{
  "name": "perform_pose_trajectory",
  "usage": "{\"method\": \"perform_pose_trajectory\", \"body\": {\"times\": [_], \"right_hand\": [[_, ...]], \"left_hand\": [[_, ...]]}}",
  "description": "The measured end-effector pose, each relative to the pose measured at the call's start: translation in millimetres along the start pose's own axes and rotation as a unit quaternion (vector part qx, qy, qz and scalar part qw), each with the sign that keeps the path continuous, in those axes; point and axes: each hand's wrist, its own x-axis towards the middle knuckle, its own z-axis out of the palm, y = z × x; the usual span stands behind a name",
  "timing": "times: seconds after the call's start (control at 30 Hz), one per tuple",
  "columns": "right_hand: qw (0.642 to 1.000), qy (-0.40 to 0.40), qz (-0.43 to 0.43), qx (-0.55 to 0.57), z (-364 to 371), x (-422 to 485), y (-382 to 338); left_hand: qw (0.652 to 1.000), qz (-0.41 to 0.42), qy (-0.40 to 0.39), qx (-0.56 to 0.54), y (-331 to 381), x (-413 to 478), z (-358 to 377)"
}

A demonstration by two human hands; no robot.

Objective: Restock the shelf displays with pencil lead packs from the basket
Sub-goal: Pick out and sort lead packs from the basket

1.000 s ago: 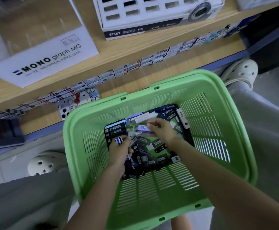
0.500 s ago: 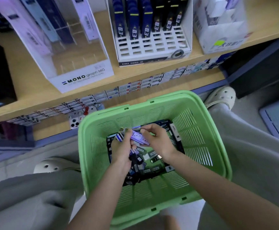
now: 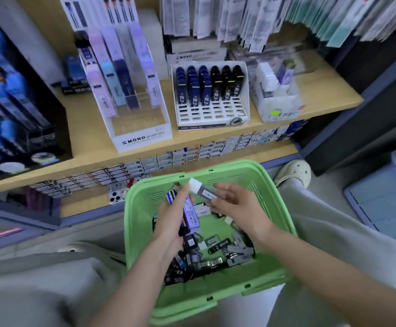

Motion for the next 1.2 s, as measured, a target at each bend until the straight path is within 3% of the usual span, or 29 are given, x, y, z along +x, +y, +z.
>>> {"method": "perform_pose_trajectory", "body": {"times": [0.17,0.3,0.4,0.5,0.77,0.87,1.2], "right_hand": [[0.971,-0.065,-0.054,-0.225,0,-24,-18],[0.964,-0.079,-0.089,-0.237,-6,-31,-40],[0.967,-0.046,-0.096,-0.231,-18,-27,-67],[0.958,0.013,-0.133,-0.255,-41,-11,-98],[0.876,0.227,-0.238,-0.353,-98,56,-165],[0.849,0.243,-0.228,-0.41,-111,79,-168],[0.836,0.226,-0.229,-0.444,-133,110,-177]], "left_hand": [[0.992,0.09,-0.053,0.075,18,-28,5],[0.968,0.17,-0.109,0.151,36,-40,10],[0.95,0.222,-0.103,0.196,57,-47,15],[0.949,0.234,-0.104,0.186,81,-49,24],[0.941,0.264,-0.118,0.176,123,-29,48],[0.946,0.254,-0.11,0.169,127,-19,55],[0.953,0.236,-0.117,0.146,127,-6,76]]}}
